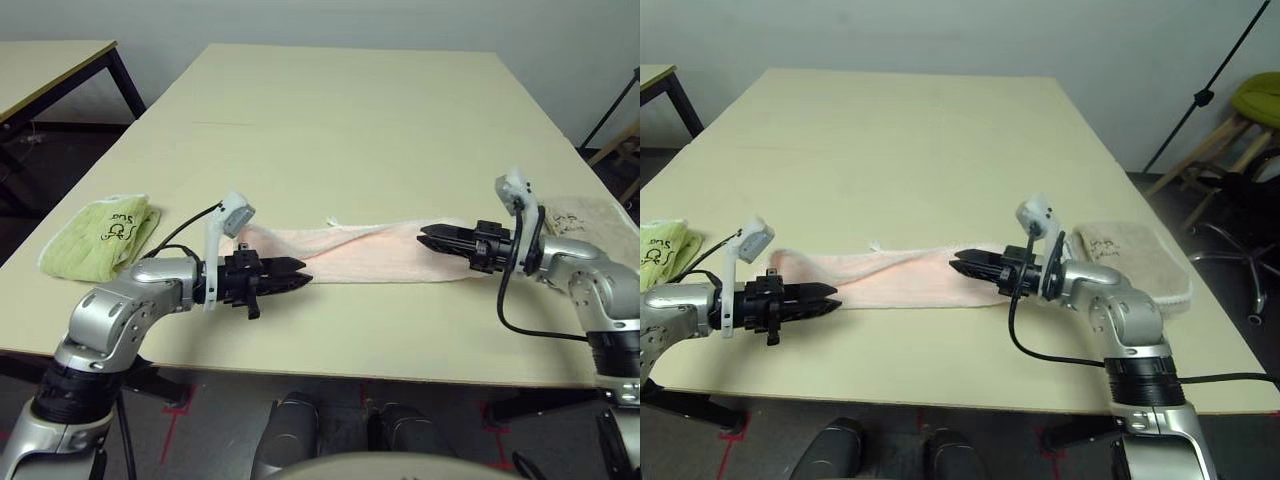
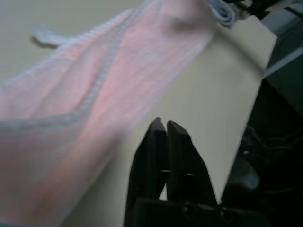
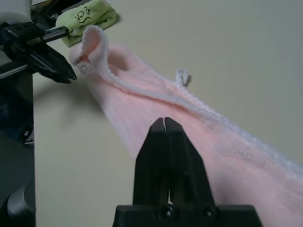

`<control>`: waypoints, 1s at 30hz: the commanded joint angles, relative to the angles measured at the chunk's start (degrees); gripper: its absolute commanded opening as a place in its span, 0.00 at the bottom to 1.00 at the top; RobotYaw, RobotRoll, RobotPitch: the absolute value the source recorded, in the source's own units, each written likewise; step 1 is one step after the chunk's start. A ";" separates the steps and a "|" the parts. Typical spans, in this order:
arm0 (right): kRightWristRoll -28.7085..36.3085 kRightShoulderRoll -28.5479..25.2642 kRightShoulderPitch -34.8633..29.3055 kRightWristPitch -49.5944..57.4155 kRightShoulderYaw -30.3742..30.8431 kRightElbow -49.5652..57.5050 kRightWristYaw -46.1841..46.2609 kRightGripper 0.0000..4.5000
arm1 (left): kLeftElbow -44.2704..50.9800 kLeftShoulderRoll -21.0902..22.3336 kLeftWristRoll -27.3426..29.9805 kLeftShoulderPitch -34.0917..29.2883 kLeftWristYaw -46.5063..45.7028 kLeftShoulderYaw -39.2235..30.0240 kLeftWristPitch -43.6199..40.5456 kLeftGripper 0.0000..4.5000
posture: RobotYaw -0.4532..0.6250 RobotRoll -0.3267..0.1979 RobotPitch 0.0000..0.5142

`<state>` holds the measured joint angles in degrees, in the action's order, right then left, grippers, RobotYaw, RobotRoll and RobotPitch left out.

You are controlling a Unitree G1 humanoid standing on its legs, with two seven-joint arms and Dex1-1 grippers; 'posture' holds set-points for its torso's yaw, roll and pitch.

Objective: Fold the towel and set it aside.

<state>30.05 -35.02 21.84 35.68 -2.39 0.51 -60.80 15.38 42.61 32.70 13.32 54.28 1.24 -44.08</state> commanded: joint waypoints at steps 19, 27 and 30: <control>-18.61 2.55 -0.15 -15.65 9.14 -17.70 7.00 0.00 | -30.38 0.28 -12.27 5.30 -0.75 -3.78 16.07 0.01 | 0.57 0.62 0.18; -21.45 1.49 1.12 -19.34 8.71 -22.92 7.75 0.00 | -38.82 5.14 -14.45 5.80 4.96 -5.13 21.72 0.01 | 0.57 0.62 0.18; -21.47 0.78 1.51 -19.65 8.01 -23.79 7.54 0.00 | -42.05 5.35 -15.66 6.58 5.31 -5.01 23.36 0.01 | 0.57 0.62 0.18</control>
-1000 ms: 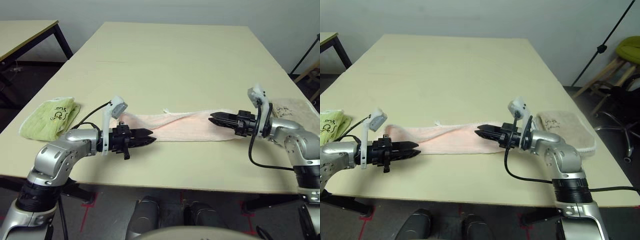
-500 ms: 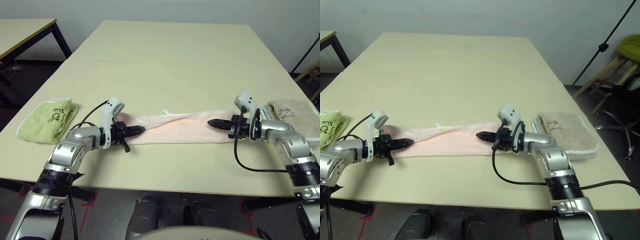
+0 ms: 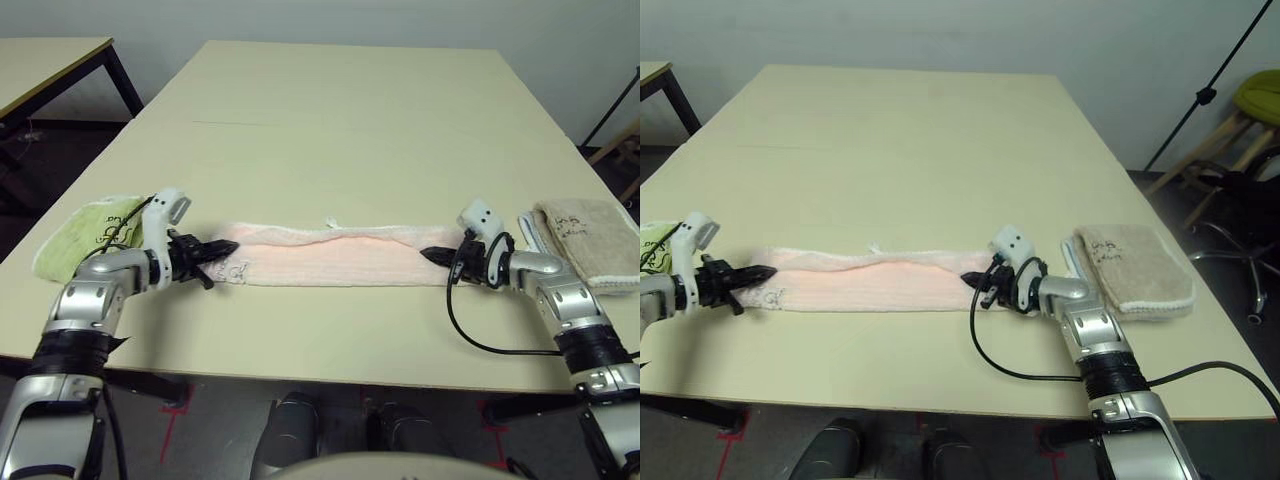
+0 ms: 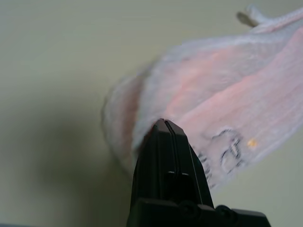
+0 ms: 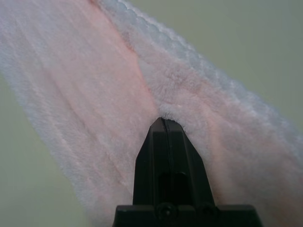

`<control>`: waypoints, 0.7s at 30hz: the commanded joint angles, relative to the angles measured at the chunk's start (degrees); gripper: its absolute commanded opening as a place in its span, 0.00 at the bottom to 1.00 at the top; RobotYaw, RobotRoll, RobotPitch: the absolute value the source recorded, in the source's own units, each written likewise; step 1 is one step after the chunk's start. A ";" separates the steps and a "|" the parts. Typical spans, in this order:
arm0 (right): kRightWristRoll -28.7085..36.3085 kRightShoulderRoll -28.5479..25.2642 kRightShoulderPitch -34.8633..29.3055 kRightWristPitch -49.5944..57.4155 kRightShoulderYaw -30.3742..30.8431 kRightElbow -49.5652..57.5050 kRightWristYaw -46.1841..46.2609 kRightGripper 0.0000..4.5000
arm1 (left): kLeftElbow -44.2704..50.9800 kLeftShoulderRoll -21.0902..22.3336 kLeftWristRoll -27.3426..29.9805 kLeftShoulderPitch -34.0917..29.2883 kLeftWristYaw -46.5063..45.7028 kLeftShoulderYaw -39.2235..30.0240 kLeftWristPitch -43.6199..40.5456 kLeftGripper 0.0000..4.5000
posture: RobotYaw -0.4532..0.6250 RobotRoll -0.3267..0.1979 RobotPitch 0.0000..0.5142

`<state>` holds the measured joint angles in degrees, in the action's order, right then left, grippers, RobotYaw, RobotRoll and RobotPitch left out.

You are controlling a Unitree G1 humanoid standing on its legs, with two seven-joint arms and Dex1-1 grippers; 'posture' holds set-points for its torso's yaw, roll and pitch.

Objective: Fold the towel and set it aside.

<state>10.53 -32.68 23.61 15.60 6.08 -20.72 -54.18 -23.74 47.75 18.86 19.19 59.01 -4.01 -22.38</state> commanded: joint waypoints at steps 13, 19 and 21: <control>11.56 -4.02 0.63 14.18 -12.81 5.50 -0.54 0.00 | 0.68 -1.75 2.23 4.69 3.22 -2.58 -2.11 0.09 | 0.56 0.62 0.18; 25.82 -5.89 -2.02 41.04 -25.79 17.68 8.13 0.39 | 11.59 -1.11 7.44 4.57 5.70 -4.75 -5.75 0.53 | 0.56 0.62 0.21; 29.53 -6.70 -2.92 54.52 -30.12 22.30 13.19 0.55 | 14.01 -0.11 7.59 3.40 7.33 -4.85 -4.62 0.69 | 0.56 0.62 0.21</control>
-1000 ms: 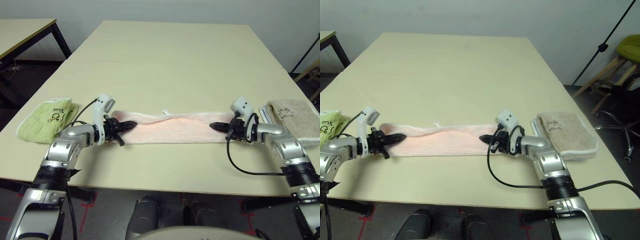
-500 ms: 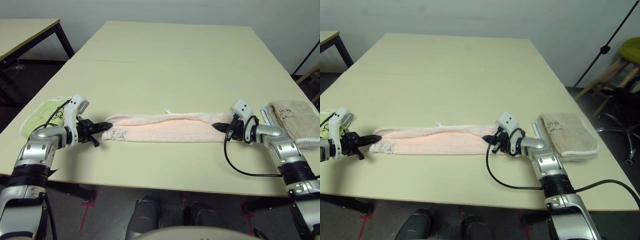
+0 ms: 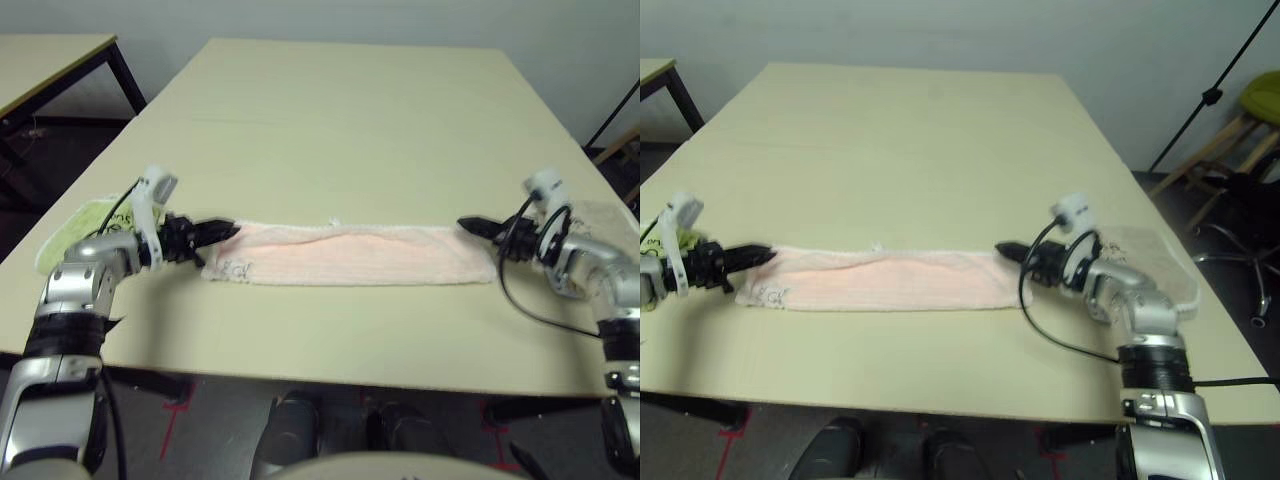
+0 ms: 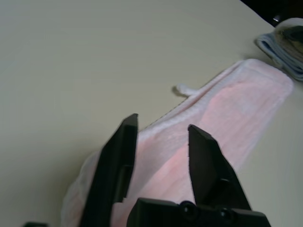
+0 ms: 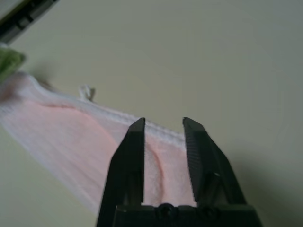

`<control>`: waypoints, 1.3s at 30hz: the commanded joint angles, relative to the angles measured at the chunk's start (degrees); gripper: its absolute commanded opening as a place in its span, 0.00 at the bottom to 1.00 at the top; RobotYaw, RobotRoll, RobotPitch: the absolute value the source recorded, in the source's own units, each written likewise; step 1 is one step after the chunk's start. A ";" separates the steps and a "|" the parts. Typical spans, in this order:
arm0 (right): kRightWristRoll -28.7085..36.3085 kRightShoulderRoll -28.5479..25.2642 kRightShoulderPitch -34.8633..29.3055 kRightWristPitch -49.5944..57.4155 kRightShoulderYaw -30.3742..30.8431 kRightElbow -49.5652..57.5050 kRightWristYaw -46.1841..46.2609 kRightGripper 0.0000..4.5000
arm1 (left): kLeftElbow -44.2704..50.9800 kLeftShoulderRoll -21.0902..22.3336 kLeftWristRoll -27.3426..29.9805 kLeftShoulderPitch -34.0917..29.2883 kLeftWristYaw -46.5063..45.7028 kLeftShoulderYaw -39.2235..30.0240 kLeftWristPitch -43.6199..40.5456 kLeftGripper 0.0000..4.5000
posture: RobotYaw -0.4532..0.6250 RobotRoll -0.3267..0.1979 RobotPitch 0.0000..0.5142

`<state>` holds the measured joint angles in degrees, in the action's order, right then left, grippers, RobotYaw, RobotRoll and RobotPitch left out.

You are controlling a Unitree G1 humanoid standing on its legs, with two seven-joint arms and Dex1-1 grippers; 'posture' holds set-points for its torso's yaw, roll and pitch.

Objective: Fold the towel and set it aside.

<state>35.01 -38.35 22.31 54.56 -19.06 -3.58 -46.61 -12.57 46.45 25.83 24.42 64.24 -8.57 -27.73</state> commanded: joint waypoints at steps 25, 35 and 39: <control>41.04 13.03 -11.19 34.41 -16.33 7.26 52.50 1.00 | 17.19 6.11 10.14 -13.10 12.04 -5.12 1.98 1.00 | 0.55 0.62 0.23; 38.20 21.79 -8.29 27.68 -13.47 8.94 62.37 0.91 | 17.62 5.61 10.39 -13.37 10.99 -4.70 1.62 1.00 | 0.57 0.62 0.21; 36.47 24.26 -8.59 23.79 -12.15 9.91 63.61 0.60 | 17.07 5.30 10.14 -12.76 10.74 -4.45 1.78 1.00 | 0.57 0.62 0.19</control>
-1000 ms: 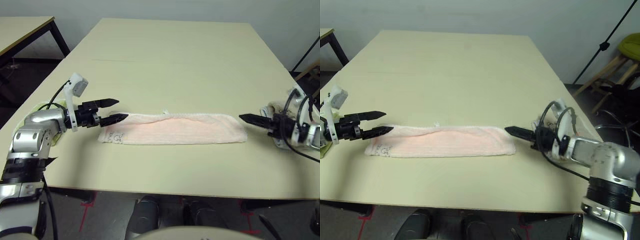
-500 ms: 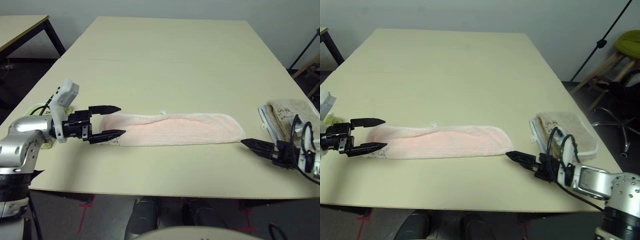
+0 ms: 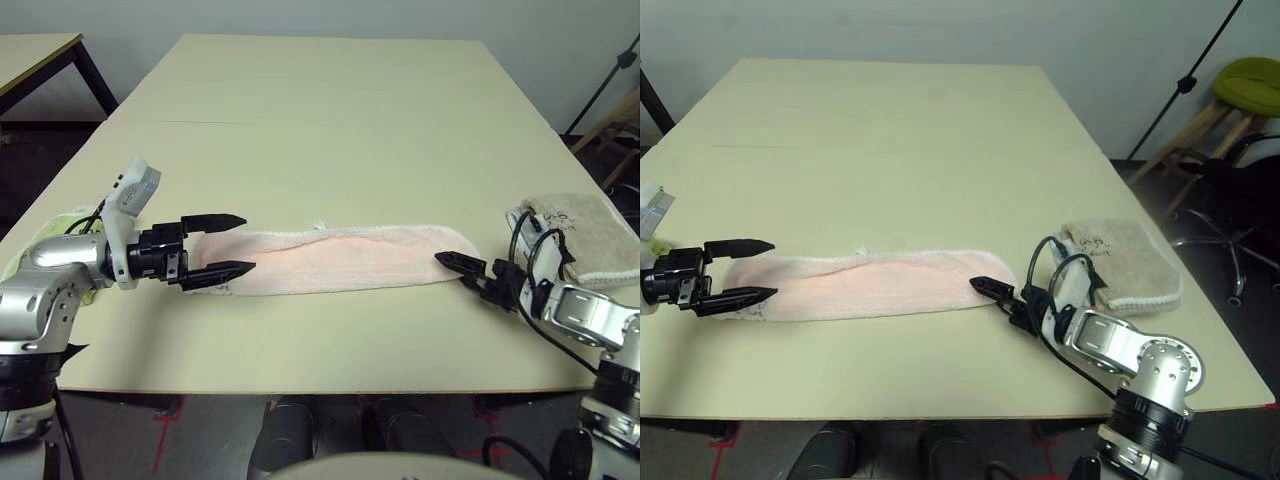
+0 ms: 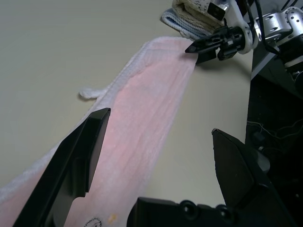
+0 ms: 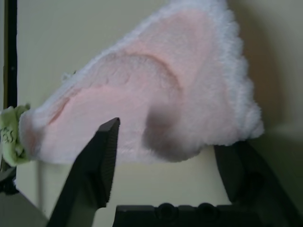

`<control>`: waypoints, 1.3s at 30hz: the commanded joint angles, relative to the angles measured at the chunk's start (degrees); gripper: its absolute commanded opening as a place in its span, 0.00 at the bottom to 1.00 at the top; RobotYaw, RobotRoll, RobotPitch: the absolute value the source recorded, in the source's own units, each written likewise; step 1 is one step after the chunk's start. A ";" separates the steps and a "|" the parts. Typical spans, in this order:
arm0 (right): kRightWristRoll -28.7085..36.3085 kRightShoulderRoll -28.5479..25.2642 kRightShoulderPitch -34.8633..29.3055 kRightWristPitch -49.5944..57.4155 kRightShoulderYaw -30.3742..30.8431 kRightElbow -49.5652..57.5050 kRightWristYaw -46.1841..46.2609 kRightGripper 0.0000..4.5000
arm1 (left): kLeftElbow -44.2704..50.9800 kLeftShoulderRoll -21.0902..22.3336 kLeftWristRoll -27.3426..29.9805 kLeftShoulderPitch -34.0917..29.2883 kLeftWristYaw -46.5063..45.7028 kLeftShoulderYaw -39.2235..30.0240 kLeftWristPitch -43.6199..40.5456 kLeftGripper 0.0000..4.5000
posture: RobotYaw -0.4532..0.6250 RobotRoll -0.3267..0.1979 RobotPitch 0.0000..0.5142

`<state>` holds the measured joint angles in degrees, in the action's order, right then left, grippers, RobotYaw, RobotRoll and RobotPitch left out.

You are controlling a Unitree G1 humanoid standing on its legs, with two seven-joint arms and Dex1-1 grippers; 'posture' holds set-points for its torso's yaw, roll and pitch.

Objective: Fold the towel and set it aside.

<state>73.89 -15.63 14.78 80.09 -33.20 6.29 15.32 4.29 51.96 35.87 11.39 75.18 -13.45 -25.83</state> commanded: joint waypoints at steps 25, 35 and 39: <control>-33.12 -29.31 -4.45 -24.43 20.09 14.85 -33.44 0.01 | -4.03 -0.75 -2.12 2.83 1.47 2.27 2.06 1.00 | 0.54 0.62 0.19; -41.36 -39.58 2.29 -27.54 34.17 18.41 -48.48 0.01 | -4.28 -2.01 -2.42 3.49 0.99 3.04 1.91 1.00 | 0.54 0.62 0.19; -40.49 -34.17 5.39 -24.90 39.64 19.37 -50.20 0.01 | -3.90 -2.20 -2.28 3.43 0.21 2.79 1.85 1.00 | 0.55 0.62 0.20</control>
<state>33.24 -50.44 19.53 53.85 4.15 24.67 -34.05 0.07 50.02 34.03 14.90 75.69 -10.88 -24.31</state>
